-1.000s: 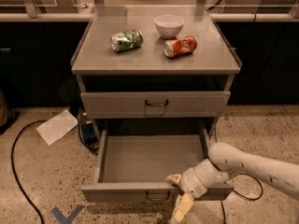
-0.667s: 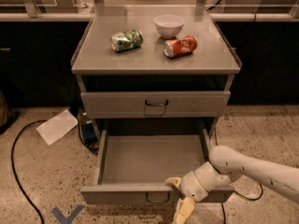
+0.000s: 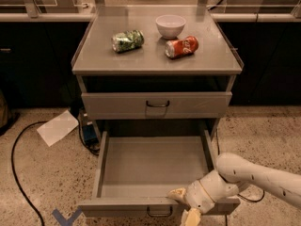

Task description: Open middle drawer

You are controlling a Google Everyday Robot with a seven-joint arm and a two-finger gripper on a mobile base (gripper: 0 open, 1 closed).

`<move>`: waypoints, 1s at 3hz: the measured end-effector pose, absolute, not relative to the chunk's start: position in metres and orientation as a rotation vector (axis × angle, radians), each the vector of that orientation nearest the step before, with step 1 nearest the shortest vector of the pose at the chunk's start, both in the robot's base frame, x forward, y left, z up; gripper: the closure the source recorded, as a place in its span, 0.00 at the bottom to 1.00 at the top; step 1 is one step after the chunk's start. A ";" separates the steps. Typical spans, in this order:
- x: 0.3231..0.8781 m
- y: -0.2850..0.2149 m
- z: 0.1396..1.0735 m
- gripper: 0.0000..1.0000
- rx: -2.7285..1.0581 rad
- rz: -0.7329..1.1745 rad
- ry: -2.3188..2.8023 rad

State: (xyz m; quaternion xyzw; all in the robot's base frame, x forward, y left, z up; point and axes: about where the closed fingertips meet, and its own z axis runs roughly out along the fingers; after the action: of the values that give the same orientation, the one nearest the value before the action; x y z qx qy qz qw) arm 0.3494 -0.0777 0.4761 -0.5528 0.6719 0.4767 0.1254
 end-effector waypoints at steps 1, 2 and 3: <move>0.349 -0.078 0.476 0.00 -1.610 1.389 1.957; 0.344 -0.076 0.471 0.00 -1.637 1.413 1.954; 0.326 -0.079 0.471 0.00 -1.634 1.469 1.961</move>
Offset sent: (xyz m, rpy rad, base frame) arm -0.0123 0.0030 -0.0111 -0.0105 0.0338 0.0622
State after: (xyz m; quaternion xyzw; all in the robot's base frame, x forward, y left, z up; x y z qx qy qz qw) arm 0.3258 -0.0790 0.4713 -0.5523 0.6625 0.4965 0.0979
